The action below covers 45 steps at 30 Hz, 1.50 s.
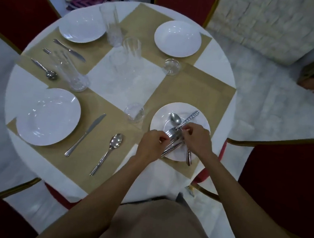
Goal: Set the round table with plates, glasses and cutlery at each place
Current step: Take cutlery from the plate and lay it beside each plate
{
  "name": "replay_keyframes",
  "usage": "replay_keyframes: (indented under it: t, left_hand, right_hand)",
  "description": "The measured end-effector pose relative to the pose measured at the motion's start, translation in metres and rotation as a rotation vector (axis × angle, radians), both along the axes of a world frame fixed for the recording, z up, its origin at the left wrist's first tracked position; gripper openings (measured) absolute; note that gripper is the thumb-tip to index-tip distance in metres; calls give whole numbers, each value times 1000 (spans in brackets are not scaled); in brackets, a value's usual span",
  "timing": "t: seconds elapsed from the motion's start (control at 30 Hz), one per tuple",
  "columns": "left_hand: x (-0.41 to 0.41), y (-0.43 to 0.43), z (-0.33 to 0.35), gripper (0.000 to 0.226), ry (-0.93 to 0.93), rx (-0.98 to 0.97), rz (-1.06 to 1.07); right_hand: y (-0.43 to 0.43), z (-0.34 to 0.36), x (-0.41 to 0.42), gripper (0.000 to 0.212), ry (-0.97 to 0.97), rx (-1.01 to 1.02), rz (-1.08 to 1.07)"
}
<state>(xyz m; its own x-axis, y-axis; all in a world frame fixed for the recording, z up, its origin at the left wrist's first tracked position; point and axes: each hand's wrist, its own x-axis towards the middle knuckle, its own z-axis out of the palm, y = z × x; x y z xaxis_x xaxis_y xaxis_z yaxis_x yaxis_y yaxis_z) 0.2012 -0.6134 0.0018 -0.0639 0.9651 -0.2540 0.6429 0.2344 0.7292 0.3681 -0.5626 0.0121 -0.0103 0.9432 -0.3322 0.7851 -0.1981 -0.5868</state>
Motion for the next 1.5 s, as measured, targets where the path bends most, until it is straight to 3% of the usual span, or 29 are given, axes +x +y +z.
replay_keyframes:
  t: [0.2,0.37,0.63,0.87,0.97,1.2,1.3,1.5]
  left_hand:
    - [11,11,15,15,29,-8,-8]
    - [9,3,15,14,-32,-38,92]
    - [-5,-2,8,12,-79,-65,259]
    - [-12,-8,4,8,-162,-117,346]
    - [-15,-12,1,7,-226,-124,396]
    - [-30,-20,11,19,-368,-125,315]
    - [-46,-33,17,15,-367,-96,300]
    - [-99,-78,13,11,-322,-64,508]
  right_hand:
    - [51,-15,-2,33,-363,76,374]
    - [71,-23,2,23,-578,103,611]
    - [82,-20,9,17,-605,125,761]
    - [97,-7,23,10,-512,101,720]
    - [96,3,21,7,-341,54,637]
    - [34,24,-54,17,489,-222,234]
    - [7,21,-95,17,627,-320,160]
    - [-22,14,-155,25,681,-365,110]
